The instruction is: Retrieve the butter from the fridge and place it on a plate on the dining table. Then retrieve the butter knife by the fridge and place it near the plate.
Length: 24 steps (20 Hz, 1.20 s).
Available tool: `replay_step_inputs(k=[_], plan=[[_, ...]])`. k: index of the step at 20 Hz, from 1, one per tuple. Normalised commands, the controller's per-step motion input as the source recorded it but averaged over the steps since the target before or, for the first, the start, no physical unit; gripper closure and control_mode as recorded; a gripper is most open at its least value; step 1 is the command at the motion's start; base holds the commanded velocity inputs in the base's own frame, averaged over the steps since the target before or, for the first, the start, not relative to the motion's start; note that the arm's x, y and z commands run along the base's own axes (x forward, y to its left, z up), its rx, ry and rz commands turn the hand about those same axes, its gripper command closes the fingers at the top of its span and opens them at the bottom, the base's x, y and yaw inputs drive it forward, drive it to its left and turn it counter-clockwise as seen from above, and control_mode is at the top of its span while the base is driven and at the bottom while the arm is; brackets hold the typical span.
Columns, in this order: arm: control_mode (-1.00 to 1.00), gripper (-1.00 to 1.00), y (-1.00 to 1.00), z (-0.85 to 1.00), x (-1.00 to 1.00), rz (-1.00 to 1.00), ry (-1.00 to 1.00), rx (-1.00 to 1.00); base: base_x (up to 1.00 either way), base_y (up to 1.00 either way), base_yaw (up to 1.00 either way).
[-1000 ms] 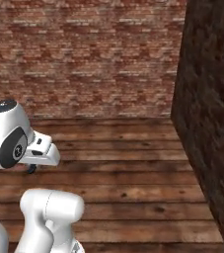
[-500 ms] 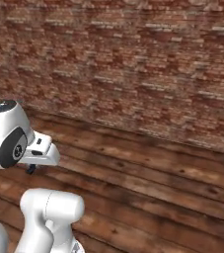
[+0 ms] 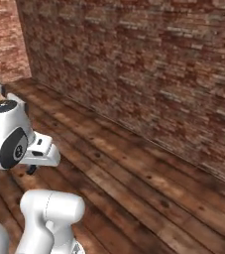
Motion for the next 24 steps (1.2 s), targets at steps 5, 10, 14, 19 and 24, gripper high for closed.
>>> replay_step_inputs(k=[5, 10, 14, 19, 24], plan=[[1.0, 1.0, 0.0, 0.0, 0.0, 0.0, 0.0, 0.0, 0.98, -0.05, 0.57], [1.0, 1.0, 0.0, 0.0, 0.0, 0.0, 0.0, 0.0, 0.91, -0.4, 0.5], [1.0, 1.0, 0.0, 0.0, 0.0, 0.0, 0.0, 0.0, 0.7, -0.64, 0.44], [1.0, 1.0, 0.0, 0.0, 0.0, 0.0, 0.0, 0.0, 0.76, -0.67, 0.42], [1.0, 1.0, 0.0, 0.0, 0.0, 0.0, 0.0, 0.0, 0.93, -0.63, 0.47]])
